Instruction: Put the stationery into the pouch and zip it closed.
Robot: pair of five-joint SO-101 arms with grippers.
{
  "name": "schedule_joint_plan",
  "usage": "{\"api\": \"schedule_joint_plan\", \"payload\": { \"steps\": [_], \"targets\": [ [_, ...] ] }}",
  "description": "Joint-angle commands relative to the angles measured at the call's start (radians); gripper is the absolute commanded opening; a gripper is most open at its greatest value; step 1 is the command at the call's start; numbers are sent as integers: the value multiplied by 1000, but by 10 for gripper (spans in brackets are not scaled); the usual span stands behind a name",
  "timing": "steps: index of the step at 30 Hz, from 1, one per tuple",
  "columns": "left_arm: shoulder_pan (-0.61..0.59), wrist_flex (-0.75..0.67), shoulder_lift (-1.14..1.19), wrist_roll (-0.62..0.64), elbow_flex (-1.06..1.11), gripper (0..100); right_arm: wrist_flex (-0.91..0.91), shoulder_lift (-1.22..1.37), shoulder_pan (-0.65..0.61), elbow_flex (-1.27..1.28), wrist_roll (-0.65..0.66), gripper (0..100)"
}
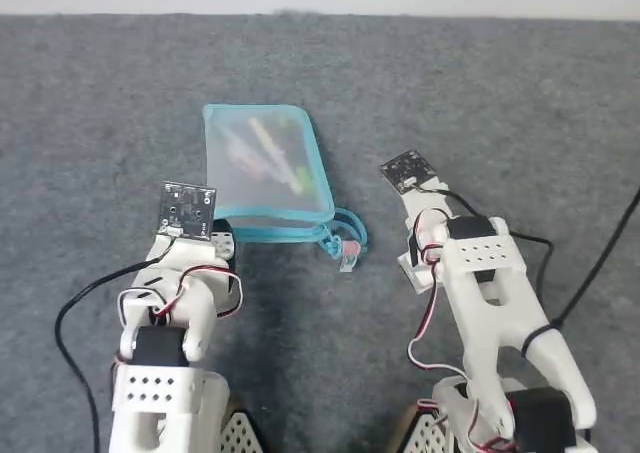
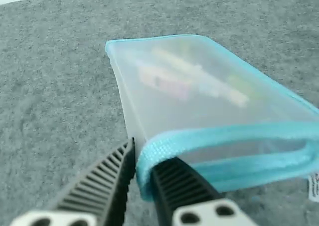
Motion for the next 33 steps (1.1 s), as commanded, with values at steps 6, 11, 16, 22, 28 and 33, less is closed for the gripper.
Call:
{"api": "schedule_joint_plan", "payload": {
  "steps": [6,11,16,22,28,33],
  "targets": [
    [3,-57,-25,-2,15,11,-76,166,10,-52,121,180],
    [3,-115,-25,-2,54,11,-128,259,10,-54,121,147],
    [3,-117,-25,-2,54,11,-94,280,10,-86,118,19],
    [5,-117,-25,-2,56,11,-71,263,51,-101,37,6],
    [5,-118,-25,-2,58,11,162,140,62,-190,34,6],
    [5,-118,-25,-2,58,11,335,-51,-8,-230,32,6]
  ]
}}
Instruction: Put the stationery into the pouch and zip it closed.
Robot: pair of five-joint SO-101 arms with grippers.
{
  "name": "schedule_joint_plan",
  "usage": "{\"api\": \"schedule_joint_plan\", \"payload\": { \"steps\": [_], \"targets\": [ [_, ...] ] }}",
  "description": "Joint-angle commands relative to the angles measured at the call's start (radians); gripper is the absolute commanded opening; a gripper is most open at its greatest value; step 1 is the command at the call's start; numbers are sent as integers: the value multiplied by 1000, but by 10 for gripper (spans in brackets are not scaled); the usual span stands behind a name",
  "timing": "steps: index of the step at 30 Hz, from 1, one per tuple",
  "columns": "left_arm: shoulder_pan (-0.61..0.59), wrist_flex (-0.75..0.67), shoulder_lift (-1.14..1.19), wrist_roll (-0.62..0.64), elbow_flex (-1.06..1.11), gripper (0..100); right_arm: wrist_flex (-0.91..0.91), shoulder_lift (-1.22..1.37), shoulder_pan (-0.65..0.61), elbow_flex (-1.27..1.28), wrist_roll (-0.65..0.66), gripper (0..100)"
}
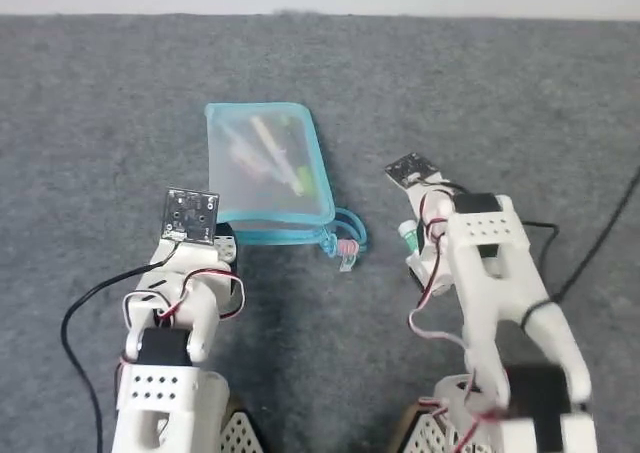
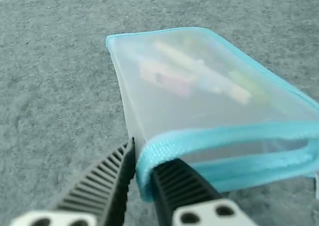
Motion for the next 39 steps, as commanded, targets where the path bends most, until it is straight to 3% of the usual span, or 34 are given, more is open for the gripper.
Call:
{"api": "schedule_joint_plan", "payload": {
  "steps": [1,9,15,27,39],
  "targets": [
    [5,-40,-25,0,-18,11,128,-193,-61,-71,-14,6],
    [6,-40,-25,0,-18,11,308,-526,-328,-75,-11,6],
    [92,-34,-25,-12,-21,11,302,-481,-501,-86,-83,6],
    [207,-18,-25,-41,-21,11,298,-62,-506,-393,-157,6],
    [209,-9,-25,-41,-31,11,354,216,-507,-586,-175,6]
  ]
}}
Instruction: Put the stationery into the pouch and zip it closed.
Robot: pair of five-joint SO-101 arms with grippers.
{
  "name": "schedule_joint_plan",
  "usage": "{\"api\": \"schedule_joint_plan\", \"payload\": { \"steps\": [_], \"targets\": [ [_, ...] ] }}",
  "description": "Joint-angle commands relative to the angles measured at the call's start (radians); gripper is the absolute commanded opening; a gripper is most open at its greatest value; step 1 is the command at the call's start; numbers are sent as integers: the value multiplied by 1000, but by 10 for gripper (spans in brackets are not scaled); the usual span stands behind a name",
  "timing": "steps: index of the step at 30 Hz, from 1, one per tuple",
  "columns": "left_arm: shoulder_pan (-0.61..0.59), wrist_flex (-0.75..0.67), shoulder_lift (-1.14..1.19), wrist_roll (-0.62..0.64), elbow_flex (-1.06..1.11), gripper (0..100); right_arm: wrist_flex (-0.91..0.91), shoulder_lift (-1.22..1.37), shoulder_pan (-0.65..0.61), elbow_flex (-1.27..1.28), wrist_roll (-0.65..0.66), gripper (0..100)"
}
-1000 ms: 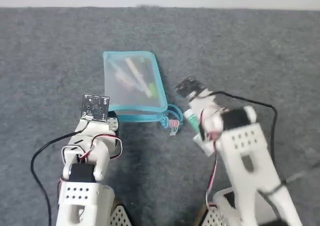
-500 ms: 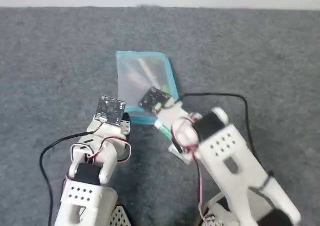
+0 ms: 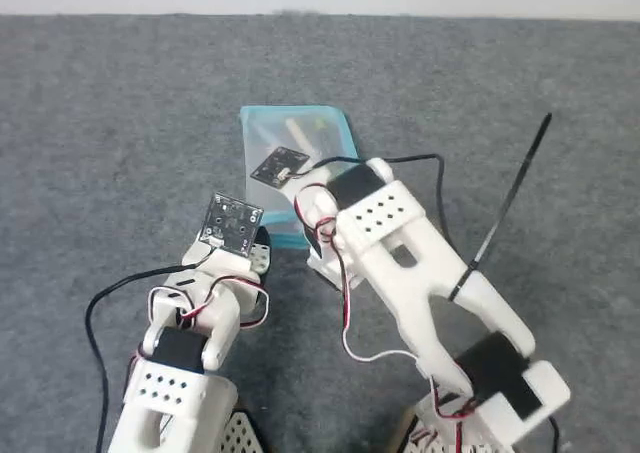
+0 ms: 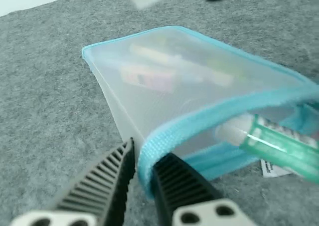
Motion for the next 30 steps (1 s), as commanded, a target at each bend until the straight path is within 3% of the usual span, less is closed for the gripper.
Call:
{"api": "schedule_joint_plan", "payload": {
  "steps": [1,18,24,30],
  "targets": [
    [9,-9,-25,-15,-30,11,56,-8,-4,-75,-17,6],
    [9,-8,-25,-14,-28,11,65,-4,127,-71,-15,6],
    [-55,-11,-25,-12,-27,11,47,-110,426,-17,120,6],
    [-91,-37,-25,-11,-22,11,-249,-231,674,290,193,6]
  ]
}}
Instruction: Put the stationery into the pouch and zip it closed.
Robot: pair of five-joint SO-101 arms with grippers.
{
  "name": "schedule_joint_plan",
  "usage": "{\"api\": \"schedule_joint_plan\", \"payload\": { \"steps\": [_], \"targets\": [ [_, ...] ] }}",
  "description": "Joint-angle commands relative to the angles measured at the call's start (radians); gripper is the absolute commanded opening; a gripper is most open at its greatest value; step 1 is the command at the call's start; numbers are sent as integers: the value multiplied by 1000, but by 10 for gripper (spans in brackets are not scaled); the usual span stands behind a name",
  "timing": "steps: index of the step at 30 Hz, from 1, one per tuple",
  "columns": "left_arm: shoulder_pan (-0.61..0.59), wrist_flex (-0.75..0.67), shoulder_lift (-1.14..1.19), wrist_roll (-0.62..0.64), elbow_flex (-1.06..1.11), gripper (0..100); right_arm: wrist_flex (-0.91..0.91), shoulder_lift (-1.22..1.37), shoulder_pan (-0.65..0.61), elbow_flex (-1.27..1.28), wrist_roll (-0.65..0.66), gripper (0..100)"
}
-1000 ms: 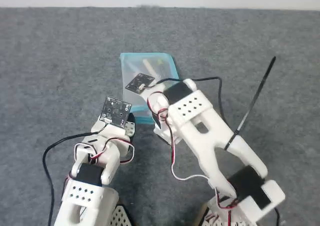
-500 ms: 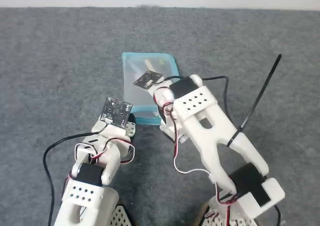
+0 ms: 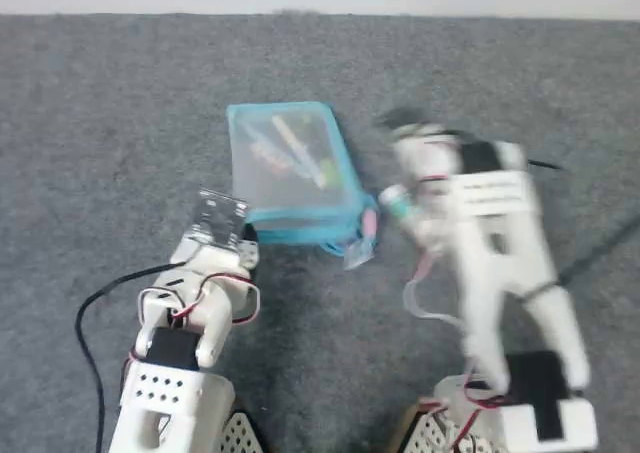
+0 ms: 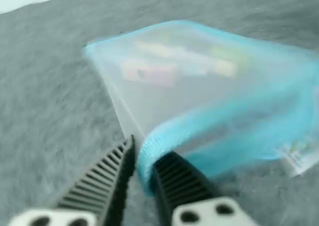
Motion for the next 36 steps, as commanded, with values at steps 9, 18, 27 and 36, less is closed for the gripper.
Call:
{"api": "schedule_joint_plan", "payload": {
  "steps": [9,18,27,36],
  "targets": [
    [-21,-34,-25,-11,-21,11,-518,47,232,316,49,9],
    [-20,-37,-25,-12,-12,11,-613,137,283,319,48,161],
    [-21,-38,-25,-14,-13,11,-610,136,285,319,57,162],
    [-15,-38,-25,-11,-12,11,-598,-76,286,427,46,162]
  ]
}}
